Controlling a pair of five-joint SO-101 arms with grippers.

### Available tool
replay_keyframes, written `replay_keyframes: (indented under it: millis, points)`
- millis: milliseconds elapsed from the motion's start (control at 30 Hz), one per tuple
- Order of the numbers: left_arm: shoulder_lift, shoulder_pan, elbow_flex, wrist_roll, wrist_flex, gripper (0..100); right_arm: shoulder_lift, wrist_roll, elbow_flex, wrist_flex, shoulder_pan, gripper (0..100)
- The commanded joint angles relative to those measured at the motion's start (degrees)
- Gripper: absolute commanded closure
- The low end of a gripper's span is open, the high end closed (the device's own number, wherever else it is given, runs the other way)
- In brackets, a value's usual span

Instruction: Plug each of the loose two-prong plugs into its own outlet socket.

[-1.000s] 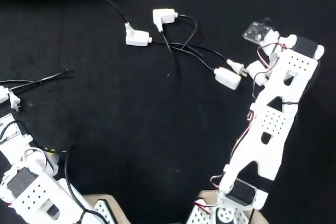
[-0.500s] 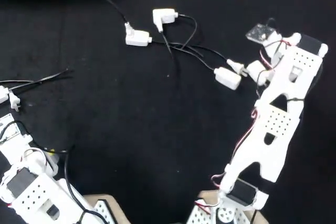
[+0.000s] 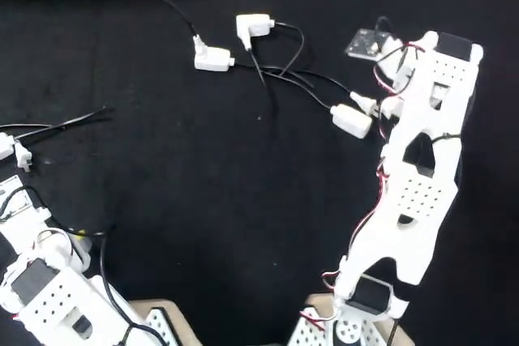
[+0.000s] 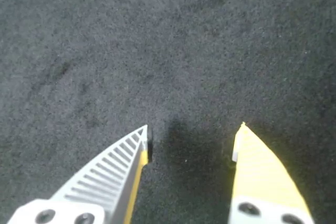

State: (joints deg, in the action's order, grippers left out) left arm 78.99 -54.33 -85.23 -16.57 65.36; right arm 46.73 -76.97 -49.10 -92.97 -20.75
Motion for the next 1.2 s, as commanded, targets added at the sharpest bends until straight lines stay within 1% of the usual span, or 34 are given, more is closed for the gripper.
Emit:
replay_keyframes:
  millis: [0, 100, 200, 267, 400, 467, 533, 600, 700, 800, 1000, 1100, 1167]
  points:
    - [0.44, -0.22, 1.19, -0.18, 0.00, 74, -1.19, 0.97, 0.13, 4.13, -0.79, 75.1]
    - [0.44, -0.22, 1.19, -0.26, 0.00, 74, 1.36, 3.34, 0.04, 4.57, -1.76, 75.1]
    - [0.44, -0.22, 1.19, -0.26, 0.09, 74, 4.35, 5.27, 0.04, 7.82, -2.37, 75.1]
    - [0.44, -0.22, 1.19, -0.26, 0.09, 74, 5.76, 5.80, 0.04, 9.58, -2.99, 75.1]
    - [0.44, -0.22, 1.19, -0.18, 0.09, 74, 7.60, 5.80, 0.22, 9.49, -3.16, 75.6]
    - [0.44, -0.22, 1.19, -0.18, 0.09, 74, 8.48, 5.80, 0.40, 9.49, -3.16, 80.8]
    - [0.44, -0.22, 1.19, -0.09, 0.09, 74, 9.45, 5.98, 0.31, 9.49, -3.08, 90.3]
    - [0.44, -0.22, 1.19, -0.09, 0.09, 74, 10.24, 7.91, 0.04, 8.79, -2.90, 99.0]
    - [0.44, -0.22, 1.19, -0.09, 0.09, 74, 9.98, 9.93, -0.04, 6.15, -2.73, 95.8]
    - [0.44, -0.22, 1.19, -0.09, 0.09, 74, 7.96, 10.02, -0.04, 5.01, -2.73, 98.6]
    - [0.44, -0.22, 1.19, -0.18, 0.18, 74, -1.27, 9.93, 0.04, 4.13, -3.08, 98.6]
    - [0.44, -0.22, 1.19, -0.26, 0.18, 74, -6.73, 9.76, 0.04, -0.18, -2.37, 98.6]
    - [0.44, -0.31, 1.19, -0.26, 0.26, 74, -10.42, 9.76, 0.13, -4.31, -0.62, 98.6]
